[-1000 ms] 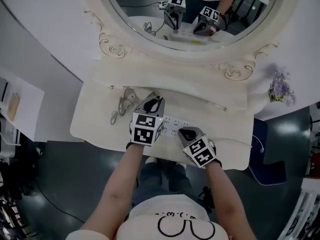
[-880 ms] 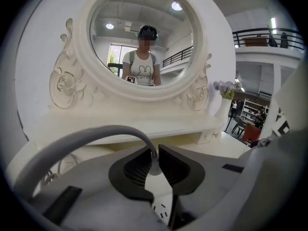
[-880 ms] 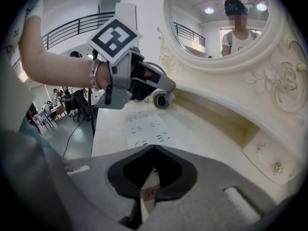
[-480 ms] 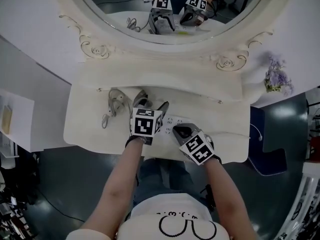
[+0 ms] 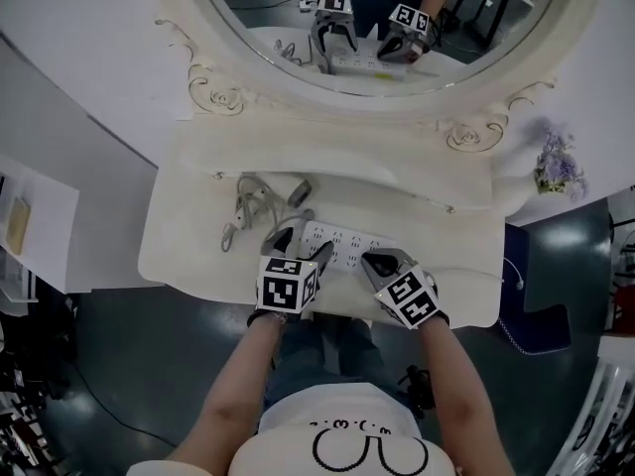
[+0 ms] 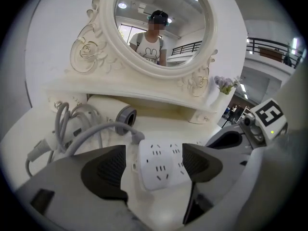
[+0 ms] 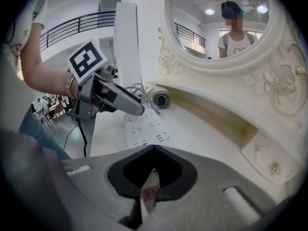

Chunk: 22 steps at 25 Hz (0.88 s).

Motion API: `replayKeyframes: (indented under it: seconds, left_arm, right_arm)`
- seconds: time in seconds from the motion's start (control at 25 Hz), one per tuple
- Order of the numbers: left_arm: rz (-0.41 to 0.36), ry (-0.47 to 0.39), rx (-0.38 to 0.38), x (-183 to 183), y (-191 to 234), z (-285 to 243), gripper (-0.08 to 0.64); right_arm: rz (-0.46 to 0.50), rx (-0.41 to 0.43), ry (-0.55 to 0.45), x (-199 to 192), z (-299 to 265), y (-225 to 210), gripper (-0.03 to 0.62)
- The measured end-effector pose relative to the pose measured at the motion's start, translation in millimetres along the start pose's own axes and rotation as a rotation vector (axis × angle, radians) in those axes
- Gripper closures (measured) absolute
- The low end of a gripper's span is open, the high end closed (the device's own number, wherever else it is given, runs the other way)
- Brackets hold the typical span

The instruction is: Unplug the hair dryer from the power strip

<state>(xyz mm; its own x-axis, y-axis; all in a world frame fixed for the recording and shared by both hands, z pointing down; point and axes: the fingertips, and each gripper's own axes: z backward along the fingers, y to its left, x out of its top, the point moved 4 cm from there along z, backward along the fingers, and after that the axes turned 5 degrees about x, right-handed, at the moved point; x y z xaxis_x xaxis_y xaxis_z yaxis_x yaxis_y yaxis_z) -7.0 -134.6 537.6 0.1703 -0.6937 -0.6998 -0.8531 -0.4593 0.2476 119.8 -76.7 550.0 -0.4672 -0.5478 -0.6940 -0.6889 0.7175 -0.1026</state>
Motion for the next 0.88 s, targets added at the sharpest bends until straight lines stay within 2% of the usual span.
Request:
replayKeyframes:
  seconds: [0.2, 0.4, 0.48, 0.6, 0.72, 0.88]
  left_arm:
    - [0.016, 0.001, -0.083, -31, 2, 38, 0.198]
    - [-0.03, -0.105, -0.254, -34, -5, 81, 0.198]
    - [-0.062, -0.14, -0.287, -35, -4, 94, 0.198]
    - [-0.088, -0.176, -0.298, -32, 5, 106, 0.198]
    - [-0.101, -0.222, -0.288, -23, 17, 115, 0.198]
    - [-0.094, -0.336, -0.258, -5, 30, 135, 0.199]
  right_arm:
    - [0.032, -0.043, 0.0, 0, -1, 3, 0.595]
    - [0.153, -0.152, -0.006, 0, 7, 11, 0.597]
    - [0.119, -0.212, -0.084, 16, 23, 17, 0.597]
    - [0.039, -0.322, -0.194, 34, 50, 26, 0.595]
    - [-0.064, -0.427, -0.282, 41, 77, 39, 0.595]
    - [-0.213, -0.561, -0.449, 50, 118, 64, 0.595]
